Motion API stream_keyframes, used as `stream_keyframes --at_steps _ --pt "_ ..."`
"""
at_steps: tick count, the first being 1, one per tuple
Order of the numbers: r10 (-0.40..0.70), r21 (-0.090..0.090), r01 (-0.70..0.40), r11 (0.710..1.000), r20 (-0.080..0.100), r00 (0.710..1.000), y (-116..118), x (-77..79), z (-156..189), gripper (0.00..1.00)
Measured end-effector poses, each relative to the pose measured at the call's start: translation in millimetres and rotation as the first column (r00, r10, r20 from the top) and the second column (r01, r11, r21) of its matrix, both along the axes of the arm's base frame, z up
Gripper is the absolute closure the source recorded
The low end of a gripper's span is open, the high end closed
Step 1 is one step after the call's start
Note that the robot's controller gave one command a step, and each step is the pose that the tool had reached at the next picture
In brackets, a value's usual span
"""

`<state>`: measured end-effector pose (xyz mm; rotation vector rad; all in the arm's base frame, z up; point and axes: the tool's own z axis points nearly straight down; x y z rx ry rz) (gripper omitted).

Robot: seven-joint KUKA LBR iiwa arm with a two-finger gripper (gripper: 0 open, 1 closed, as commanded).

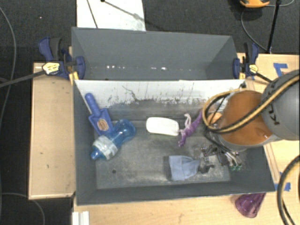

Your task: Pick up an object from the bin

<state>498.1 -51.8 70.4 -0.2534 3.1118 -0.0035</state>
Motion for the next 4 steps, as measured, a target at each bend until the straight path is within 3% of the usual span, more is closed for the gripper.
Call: stream_keyframes --at_steps 1,2,3,4 --pt "0.002 0.0 -0.002 1.0 0.0 1.0 0.2 0.0 0.1 1.0" --pt "-0.008 0.0 0.008 1.0 0.002 1.0 10.9 4.1 101.8 1.0" --pt "-0.008 0.0 0.008 1.0 0.002 1.0 10.9 4.1 101.8 1.0" --pt "0.024 -0.002 -0.024 1.0 0.015 1.0 12.2 40.2 57.9 1.0"
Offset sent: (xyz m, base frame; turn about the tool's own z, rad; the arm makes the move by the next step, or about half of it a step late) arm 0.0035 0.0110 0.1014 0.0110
